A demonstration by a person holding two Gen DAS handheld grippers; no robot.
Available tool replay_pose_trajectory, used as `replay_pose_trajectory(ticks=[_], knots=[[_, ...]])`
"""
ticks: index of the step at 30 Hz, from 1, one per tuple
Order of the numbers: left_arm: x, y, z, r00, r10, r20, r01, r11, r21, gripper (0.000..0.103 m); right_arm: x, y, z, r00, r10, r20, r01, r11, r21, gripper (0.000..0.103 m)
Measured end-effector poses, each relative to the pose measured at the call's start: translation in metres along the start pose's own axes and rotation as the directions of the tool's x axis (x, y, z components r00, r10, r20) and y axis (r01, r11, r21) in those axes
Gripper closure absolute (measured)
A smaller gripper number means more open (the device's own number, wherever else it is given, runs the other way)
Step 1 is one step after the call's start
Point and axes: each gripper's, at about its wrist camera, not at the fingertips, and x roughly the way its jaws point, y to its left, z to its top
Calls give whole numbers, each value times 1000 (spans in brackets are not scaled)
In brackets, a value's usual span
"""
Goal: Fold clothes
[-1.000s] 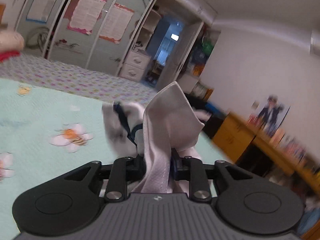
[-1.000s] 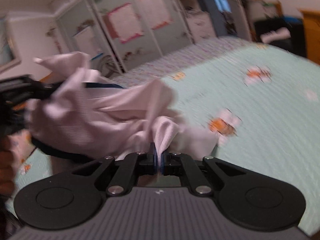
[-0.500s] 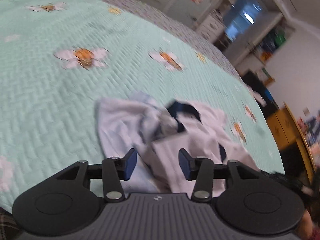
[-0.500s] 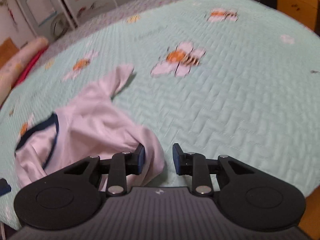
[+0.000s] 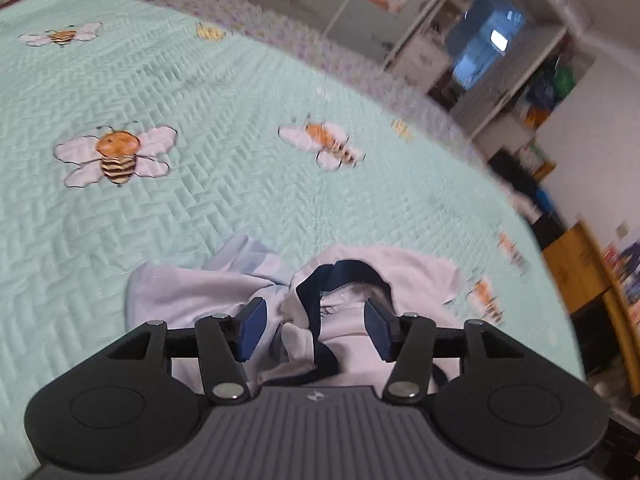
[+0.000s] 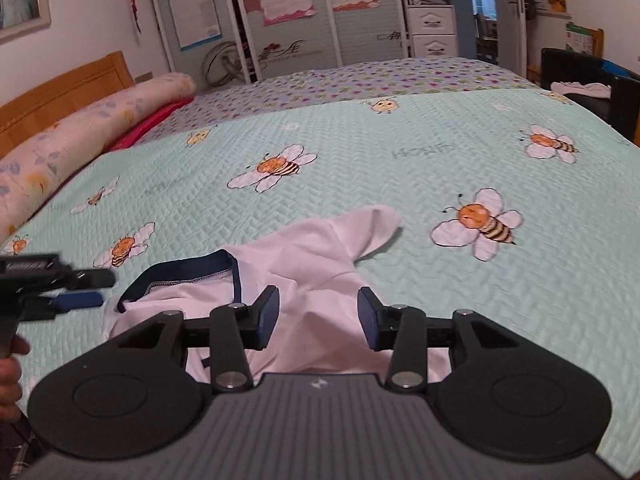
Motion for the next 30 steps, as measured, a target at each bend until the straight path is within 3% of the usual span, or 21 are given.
replay_pose_trajectory(ticks=[1,2,3,5,7,8,9,10,12,16,19,23,26,29,30], knots=[[11,0,0,999,26,-34,-26,1000,1,52,9,6,1,1000,0,-13,0,1000,-15,59],[21,0,0,997,49,-67,-49,999,1,66,17,8,2,1000,-5,-29,4,999,-33,57],[26,2,-3,995,44,-92,-45,999,-12,95,24,9,3,999,-11,-45,9,999,-51,55],[26,2,-8,995,41,-95,-42,999,-14,95,38,12,3,996,-24,-91,17,997,-78,46],[18,-1,-12,997,42,-58,-42,999,3,95,55,10,-5,991,-29,-131,19,997,-77,46],[12,-4,-11,998,45,-41,-44,999,20,95,63,10,-9,988,-31,-150,20,997,-76,51],[5,-7,-8,999,49,-21,-48,998,36,95,71,9,-13,985,-33,-169,21,997,-76,83],[-2,-9,-4,999,51,0,-51,997,51,95,67,3,-16,986,-34,-163,27,999,-47,103],[-24,-15,4,997,30,64,-34,997,68,95,55,-9,-20,989,-35,-146,39,999,18,103],[-34,-12,-6,999,10,50,-13,998,61,95,-3,-35,-24,990,-134,-46,136,990,43,103],[-41,-10,-14,999,-6,40,4,998,56,95,-15,-59,-38,974,-204,-99,209,977,41,103],[-51,-8,-25,999,-26,26,25,999,49,95,-32,-50,-34,986,-161,-38,162,986,35,96],[-55,-9,-30,999,-35,20,33,998,59,95,-45,-42,-30,992,-124,10,124,992,28,74],[-59,-13,-32,999,-39,22,38,996,77,95,-58,-34,-27,994,-87,59,86,996,20,63],[-60,-14,-31,999,-41,27,39,996,78,95,-55,-24,-24,996,-63,58,65,997,-37,56]])
